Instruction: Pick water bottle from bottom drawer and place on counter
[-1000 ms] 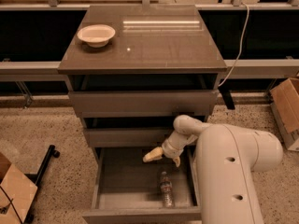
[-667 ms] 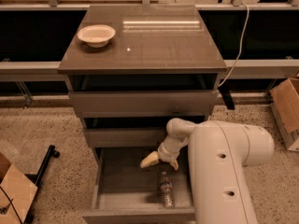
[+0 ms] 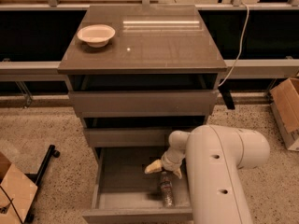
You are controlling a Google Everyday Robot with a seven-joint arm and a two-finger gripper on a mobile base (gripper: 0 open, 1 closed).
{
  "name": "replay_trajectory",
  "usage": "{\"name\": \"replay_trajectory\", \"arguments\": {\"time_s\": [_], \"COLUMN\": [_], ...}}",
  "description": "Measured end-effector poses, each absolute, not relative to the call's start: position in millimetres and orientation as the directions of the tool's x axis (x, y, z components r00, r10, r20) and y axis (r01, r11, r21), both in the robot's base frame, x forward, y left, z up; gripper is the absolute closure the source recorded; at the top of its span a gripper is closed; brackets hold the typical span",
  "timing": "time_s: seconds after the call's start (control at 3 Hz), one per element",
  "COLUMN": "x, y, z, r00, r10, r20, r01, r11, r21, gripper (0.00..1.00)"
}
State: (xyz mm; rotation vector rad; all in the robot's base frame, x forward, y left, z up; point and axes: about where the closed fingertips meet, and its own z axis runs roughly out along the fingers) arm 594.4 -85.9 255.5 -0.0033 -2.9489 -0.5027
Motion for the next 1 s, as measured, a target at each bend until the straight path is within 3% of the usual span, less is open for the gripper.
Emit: {"name": "replay_trajectory", "arguments": {"time_s": [1.0], "x": [574.2], "y": [-119.6], "z": [159.8], "r00": [-0.933], "r10": [0.196], "r20": [0.303], "r01": [0.302], "r11": [0.885], "r21": [0.355], "gripper": [0.00]}}
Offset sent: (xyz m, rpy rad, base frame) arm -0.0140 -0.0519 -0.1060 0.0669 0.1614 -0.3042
